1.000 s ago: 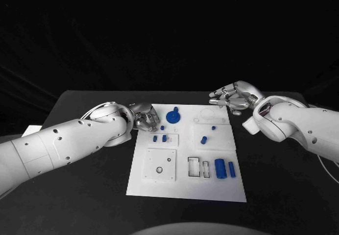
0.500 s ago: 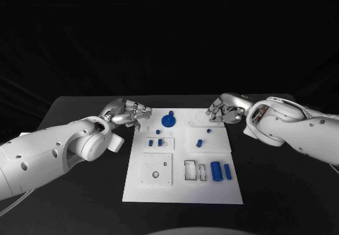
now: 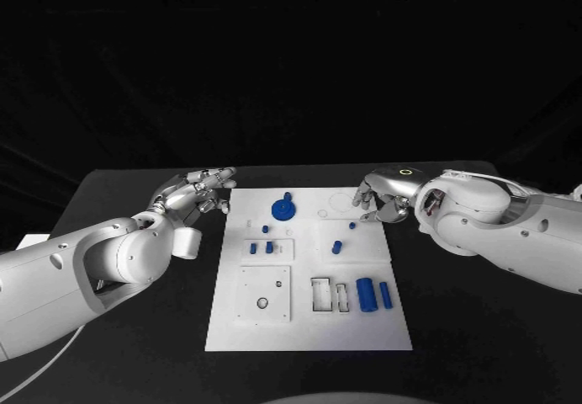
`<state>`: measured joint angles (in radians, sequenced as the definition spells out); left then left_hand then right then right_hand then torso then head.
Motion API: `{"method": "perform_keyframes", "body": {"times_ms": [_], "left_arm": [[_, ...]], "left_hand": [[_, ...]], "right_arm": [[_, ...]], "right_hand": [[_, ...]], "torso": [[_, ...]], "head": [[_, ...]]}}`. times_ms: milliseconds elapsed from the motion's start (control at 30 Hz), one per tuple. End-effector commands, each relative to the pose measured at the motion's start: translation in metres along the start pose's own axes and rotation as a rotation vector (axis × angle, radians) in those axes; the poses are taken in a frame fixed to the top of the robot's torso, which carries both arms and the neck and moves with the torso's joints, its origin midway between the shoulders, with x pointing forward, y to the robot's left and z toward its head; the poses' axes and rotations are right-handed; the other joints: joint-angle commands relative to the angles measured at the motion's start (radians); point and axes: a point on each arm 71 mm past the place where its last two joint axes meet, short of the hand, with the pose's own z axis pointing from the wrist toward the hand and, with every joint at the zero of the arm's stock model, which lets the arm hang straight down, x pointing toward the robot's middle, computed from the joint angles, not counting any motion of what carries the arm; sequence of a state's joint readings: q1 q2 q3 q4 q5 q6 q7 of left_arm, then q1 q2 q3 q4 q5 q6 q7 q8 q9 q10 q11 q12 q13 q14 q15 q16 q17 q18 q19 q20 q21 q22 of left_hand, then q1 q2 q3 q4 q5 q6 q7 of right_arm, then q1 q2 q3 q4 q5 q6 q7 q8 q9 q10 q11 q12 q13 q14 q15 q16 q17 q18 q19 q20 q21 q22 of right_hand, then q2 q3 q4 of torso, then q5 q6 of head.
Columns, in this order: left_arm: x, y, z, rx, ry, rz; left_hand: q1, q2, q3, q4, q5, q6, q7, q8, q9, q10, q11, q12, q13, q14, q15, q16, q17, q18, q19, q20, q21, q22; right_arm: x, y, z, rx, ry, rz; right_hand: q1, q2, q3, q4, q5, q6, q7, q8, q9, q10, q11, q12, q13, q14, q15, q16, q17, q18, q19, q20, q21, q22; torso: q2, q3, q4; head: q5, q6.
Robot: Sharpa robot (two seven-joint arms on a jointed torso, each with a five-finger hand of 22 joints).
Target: Assemble the parts on the task board
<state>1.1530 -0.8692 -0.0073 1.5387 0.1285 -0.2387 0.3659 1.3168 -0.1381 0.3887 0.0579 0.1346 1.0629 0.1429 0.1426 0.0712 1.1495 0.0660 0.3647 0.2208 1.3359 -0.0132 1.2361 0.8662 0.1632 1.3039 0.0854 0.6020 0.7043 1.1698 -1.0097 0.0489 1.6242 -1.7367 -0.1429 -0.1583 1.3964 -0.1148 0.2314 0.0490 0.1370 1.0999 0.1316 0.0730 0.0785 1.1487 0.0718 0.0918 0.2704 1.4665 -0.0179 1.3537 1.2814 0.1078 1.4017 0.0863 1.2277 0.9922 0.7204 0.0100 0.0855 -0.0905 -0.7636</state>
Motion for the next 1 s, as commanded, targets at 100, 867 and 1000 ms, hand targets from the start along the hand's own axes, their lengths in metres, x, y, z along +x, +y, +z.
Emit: {"method": "perform_keyframes", "body": {"times_ms": [100,867,1000], "left_arm": [[0.002,-0.002,-0.002,0.025,0.001,-0.065],[0.004,-0.002,-0.003,0.021,0.007,-0.060],[0.004,-0.002,-0.003,0.020,0.007,-0.059]], "left_hand": [[0.002,0.011,-0.008,0.000,0.006,-0.008,-0.001,0.006,-0.002,-0.013,-0.002,0.012,0.004,-0.009,0.000,-0.008,-0.009,0.018,-0.008,0.001,-0.005,-0.003],[0.009,0.013,-0.011,-0.005,0.007,-0.015,0.002,0.007,-0.003,-0.029,0.001,0.029,0.012,-0.015,0.001,-0.013,-0.022,0.018,-0.009,0.002,-0.011,-0.007],[0.011,0.014,-0.011,-0.006,0.007,-0.016,0.002,0.007,-0.003,-0.031,0.001,0.031,0.013,-0.016,0.002,-0.014,-0.023,0.018,-0.009,0.002,-0.012,-0.007]], "right_arm": [[0.006,0.003,0.002,0.004,0.046,-0.070],[0.023,0.019,0.008,-0.043,0.109,-0.060],[0.024,0.020,0.009,-0.045,0.109,-0.058]], "right_hand": [[0.007,-0.006,0.025,-0.003,0.003,0.007,0.004,-0.007,-0.002,0.000,0.002,-0.012,-0.017,0.053,0.007,-0.006,-0.002,-0.001,0.000,0.005,-0.003,0.000],[0.010,-0.014,0.098,-0.009,0.004,0.018,0.004,-0.006,-0.002,0.021,0.002,-0.020,-0.071,0.053,0.007,-0.002,-0.004,-0.001,0.000,0.005,-0.003,0.001],[0.014,-0.010,0.122,-0.012,-0.001,0.027,0.003,-0.004,0.000,0.032,0.000,-0.019,-0.081,0.053,0.005,0.001,-0.001,-0.002,0.001,0.004,0.000,0.004]], "torso": [[0.000,-0.0008,0.0000],[0.000,0.0017,-0.0006],[0.000,0.0018,-0.0002]], "head": [[-0.002,0.001],[0.009,-0.007],[0.011,-0.008]]}}
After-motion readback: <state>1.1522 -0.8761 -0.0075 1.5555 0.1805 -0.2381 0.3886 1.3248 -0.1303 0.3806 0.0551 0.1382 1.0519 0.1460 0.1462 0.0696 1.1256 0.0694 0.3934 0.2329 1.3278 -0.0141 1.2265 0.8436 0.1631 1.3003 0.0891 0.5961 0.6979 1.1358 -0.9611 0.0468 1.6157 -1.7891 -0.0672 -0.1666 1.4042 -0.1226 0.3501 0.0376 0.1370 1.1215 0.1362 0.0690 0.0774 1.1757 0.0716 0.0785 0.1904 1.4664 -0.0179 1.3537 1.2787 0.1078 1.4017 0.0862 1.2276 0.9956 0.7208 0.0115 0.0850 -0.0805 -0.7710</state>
